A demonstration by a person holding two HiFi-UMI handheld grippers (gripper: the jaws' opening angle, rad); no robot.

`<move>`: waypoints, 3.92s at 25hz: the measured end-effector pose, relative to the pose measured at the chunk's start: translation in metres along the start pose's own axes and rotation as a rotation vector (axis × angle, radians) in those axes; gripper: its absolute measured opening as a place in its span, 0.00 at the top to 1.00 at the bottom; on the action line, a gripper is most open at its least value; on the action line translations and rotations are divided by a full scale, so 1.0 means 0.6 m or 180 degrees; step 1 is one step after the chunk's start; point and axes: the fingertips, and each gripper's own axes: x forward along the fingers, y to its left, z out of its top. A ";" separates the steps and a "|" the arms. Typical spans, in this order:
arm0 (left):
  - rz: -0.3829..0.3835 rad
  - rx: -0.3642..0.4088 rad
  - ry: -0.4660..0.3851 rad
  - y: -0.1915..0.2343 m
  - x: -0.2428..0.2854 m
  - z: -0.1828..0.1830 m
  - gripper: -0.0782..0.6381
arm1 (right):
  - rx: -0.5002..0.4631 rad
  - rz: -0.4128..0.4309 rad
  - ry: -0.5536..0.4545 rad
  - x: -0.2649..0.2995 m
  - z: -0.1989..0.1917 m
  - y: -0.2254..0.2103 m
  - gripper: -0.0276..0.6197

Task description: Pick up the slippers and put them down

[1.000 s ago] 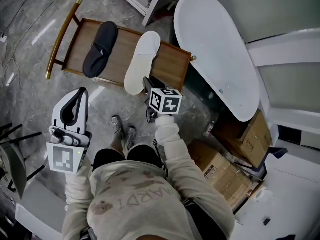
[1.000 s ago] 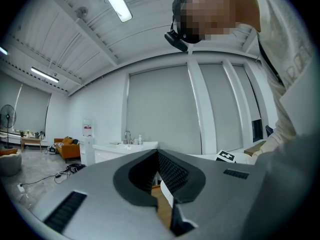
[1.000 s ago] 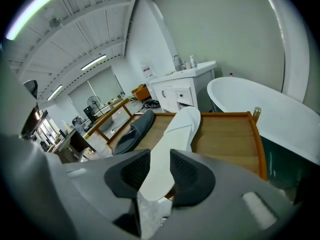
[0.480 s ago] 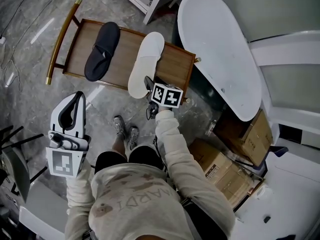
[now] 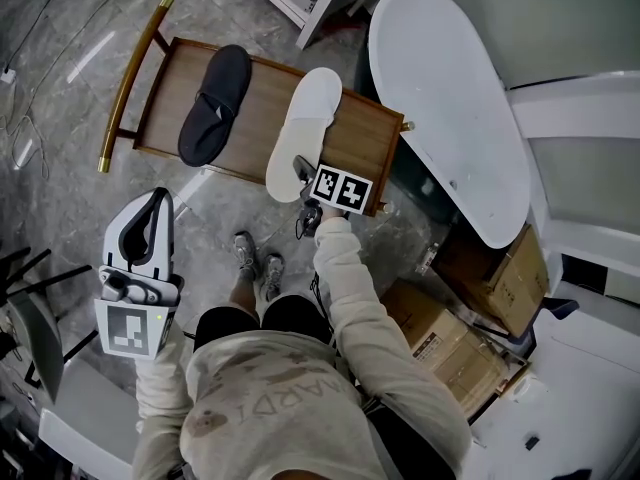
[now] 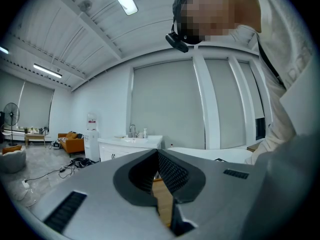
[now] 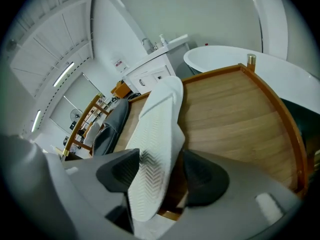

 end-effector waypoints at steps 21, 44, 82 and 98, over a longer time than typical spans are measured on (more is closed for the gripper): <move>-0.0074 -0.0048 -0.0059 -0.028 -0.066 -0.050 0.89 | 0.0099 0.0662 -0.0442 -0.078 0.018 0.089 0.88; -0.0538 0.0146 0.0010 -0.105 -0.089 -0.044 0.89 | -0.0184 0.0850 -0.0724 -0.214 0.014 0.135 0.88; -0.1188 0.0147 -0.0176 -0.311 -0.113 -0.015 0.89 | -0.0495 0.1485 -0.1328 -0.447 -0.028 0.169 0.89; -0.0833 0.0193 -0.0209 -0.363 -0.188 -0.012 0.89 | -0.0729 0.1794 -0.1311 -0.507 -0.080 0.166 0.89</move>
